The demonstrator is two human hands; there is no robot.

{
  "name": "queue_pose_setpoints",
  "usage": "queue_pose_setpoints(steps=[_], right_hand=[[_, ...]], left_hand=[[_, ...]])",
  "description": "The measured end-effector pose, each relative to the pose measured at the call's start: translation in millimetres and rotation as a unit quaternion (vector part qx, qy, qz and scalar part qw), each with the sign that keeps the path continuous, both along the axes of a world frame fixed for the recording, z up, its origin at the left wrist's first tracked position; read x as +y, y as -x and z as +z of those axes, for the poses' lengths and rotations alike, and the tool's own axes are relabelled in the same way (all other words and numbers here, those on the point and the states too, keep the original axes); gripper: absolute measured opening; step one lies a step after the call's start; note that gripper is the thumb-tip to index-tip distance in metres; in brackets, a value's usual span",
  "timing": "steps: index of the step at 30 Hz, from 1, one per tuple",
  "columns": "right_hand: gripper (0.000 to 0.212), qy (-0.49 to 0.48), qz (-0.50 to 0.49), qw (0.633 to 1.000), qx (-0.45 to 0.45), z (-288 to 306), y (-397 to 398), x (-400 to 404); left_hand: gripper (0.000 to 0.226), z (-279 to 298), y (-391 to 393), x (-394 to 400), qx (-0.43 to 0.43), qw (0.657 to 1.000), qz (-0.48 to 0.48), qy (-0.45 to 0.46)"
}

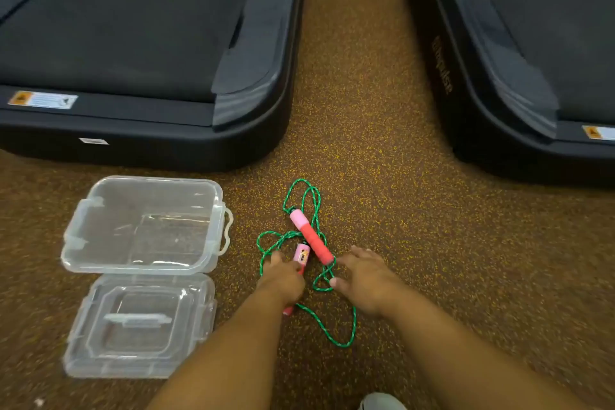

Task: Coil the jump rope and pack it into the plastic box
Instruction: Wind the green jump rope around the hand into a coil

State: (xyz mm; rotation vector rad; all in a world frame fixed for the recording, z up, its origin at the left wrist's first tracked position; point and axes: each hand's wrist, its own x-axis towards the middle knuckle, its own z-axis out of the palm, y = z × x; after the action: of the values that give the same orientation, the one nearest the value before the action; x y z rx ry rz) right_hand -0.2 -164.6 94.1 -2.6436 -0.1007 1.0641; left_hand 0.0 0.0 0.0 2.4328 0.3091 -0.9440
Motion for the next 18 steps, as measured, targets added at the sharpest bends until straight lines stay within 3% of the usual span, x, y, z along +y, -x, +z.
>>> queue_pose_setpoints(steps=[4, 14, 18], right_hand=[[0.061, 0.001, 0.009, 1.000, -0.001, -9, 0, -5], [0.065, 0.002, 0.052, 0.999, 0.011, -55, -1, 2], [0.064, -0.001, 0.061, 0.998, 0.013, -63, -6, 5]], left_hand=[[0.053, -17, -1, -7, 0.026, 0.999, -0.025, 0.003], [0.045, -66, -1, -9, 0.083, 0.992, -0.094, -0.029], [0.048, -80, 3, -7, 0.049, 0.996, -0.066, -0.030]])
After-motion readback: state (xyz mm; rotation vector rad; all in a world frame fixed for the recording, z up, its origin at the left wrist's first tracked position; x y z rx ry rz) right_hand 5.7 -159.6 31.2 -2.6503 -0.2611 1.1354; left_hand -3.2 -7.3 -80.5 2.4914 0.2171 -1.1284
